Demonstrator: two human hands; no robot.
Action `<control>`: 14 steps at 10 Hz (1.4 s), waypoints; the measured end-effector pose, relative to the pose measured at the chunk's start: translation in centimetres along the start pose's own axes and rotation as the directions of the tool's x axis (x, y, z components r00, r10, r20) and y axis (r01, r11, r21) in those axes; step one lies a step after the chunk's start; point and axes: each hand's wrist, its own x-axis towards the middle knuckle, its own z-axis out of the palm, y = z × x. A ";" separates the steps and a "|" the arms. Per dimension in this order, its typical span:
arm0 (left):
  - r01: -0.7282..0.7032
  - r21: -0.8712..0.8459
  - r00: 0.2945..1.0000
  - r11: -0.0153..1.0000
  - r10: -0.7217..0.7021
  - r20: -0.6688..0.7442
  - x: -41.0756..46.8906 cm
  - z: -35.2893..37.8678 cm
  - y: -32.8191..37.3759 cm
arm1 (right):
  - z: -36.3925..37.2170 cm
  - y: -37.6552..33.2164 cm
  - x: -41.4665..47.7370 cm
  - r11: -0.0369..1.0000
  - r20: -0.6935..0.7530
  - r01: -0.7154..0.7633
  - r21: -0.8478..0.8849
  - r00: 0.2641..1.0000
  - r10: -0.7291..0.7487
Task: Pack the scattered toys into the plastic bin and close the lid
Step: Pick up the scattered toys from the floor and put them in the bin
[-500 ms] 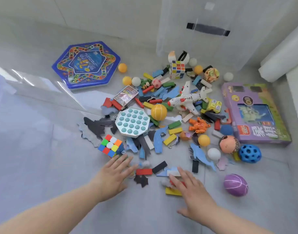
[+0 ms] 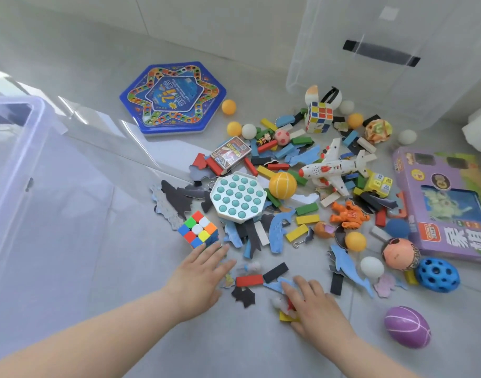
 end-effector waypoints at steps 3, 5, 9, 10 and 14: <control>0.404 -0.019 0.869 0.915 -0.390 -0.305 -4.9 -7.3 -5.1 | -0.5 -0.9 2.9 0.997 0.053 0.005 -0.077 0.999 -0.001; 0.714 -0.223 0.504 0.664 -0.708 -0.494 -12.6 -9.8 -8.3 | -0.9 -1.3 4.5 0.998 -0.024 0.055 -0.039 0.998 -0.056; 0.739 -0.537 0.368 0.406 -0.912 -0.182 -13.6 -7.8 -8.0 | -4.8 -1.7 4.3 0.993 0.196 -0.108 0.044 0.976 0.097; 0.671 -0.573 0.418 0.470 -0.878 -0.231 -13.7 -7.4 -8.0 | -5.6 -2.0 3.8 0.939 0.217 -0.207 0.274 0.965 0.150; 0.358 -0.716 0.761 0.599 -0.631 -0.147 -17.9 -6.9 -9.1 | -16.1 -8.6 6.8 0.806 -0.126 -0.040 0.590 0.982 0.141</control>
